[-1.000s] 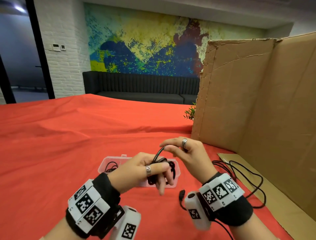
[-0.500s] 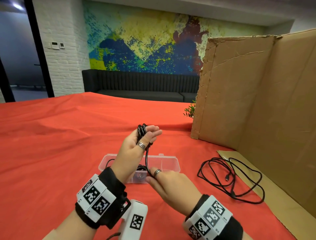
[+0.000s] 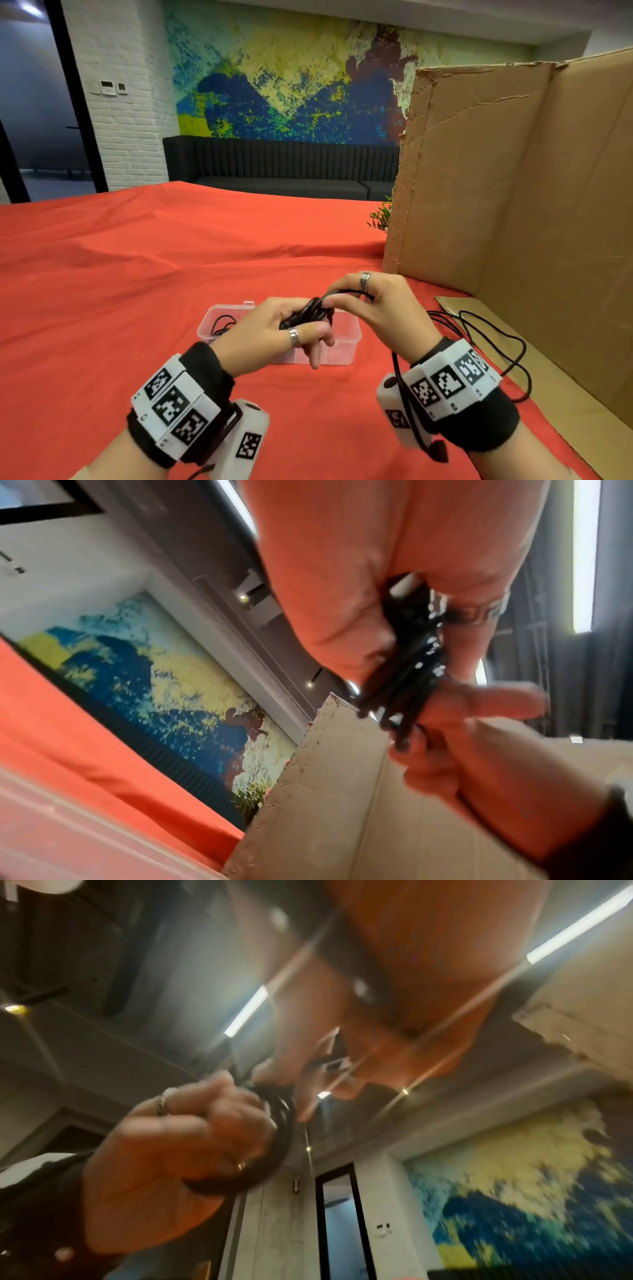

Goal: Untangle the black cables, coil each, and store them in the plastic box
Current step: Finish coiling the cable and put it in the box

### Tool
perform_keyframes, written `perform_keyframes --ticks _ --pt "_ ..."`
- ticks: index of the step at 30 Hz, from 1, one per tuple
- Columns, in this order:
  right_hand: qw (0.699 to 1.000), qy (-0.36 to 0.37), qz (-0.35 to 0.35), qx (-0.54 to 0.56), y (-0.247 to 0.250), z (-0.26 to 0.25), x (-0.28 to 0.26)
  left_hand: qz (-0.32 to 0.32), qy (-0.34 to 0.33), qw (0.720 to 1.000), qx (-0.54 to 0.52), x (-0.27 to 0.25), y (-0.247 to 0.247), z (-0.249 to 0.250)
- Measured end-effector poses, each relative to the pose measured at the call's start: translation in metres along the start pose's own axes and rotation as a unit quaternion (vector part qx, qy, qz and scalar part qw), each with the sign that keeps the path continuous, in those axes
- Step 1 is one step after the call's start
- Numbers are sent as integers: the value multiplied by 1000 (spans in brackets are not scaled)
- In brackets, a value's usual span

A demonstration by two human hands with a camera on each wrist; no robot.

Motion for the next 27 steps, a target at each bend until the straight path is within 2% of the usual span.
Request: perform_keyframes --ticks 2,5,8,10,12,13,14,16,18,20,22,23,24,25,26,27 --pt "997 9 -56 47 -15 3 -3 4 5 997 -79 -3 0 1" --pt "991 7 -103 85 -31 7 -12 7 -1 982 -189 -5 1 0" --pt "986 -15 -156 53 -44 15 -20 53 -31 959 -278 -5 9 4" --pt "980 -21 -196 14 -54 21 -25 103 -67 924 -362 -4 21 13" --pt "971 -28 -234 -36 -62 29 -31 168 -109 873 -446 -5 41 21" --pt "967 -34 -244 -59 -65 31 -34 196 -127 856 -461 -5 51 23" --pt "965 -34 -249 -73 -67 30 -36 219 -143 851 -456 -4 58 24" --pt "961 -12 -256 -106 -72 13 -39 246 -164 865 -406 1 64 25" --pt "952 23 -263 -152 -82 -9 -45 271 -162 901 -297 7 60 22" --pt "948 60 -253 -184 -85 -31 -50 272 -162 947 -47 9 53 20" --pt "962 101 -186 -171 -67 -54 -47 218 -129 946 201 11 43 13" --pt "967 128 -124 -184 -51 -61 -41 186 -103 949 234 10 40 7" --pt "969 138 -48 -201 -32 -62 -35 157 -69 962 211 7 37 2" --pt "972 129 25 -195 -13 -58 -29 124 -32 982 136 3 31 -4" --pt "978 104 69 -166 1 -49 -23 84 0 996 36 0 23 -9" --pt "985 73 96 -123 11 -36 -17 45 23 998 -48 -3 14 -12"
Point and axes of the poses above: each hand's wrist, its own x-axis towards the middle knuckle, its own y-axis out of the back of the hand, z = x × y, the point moved 7 cm from there along x, towards the middle knuckle, and after that the axes turned 11 degrees about -x, right-handed, at the moved point
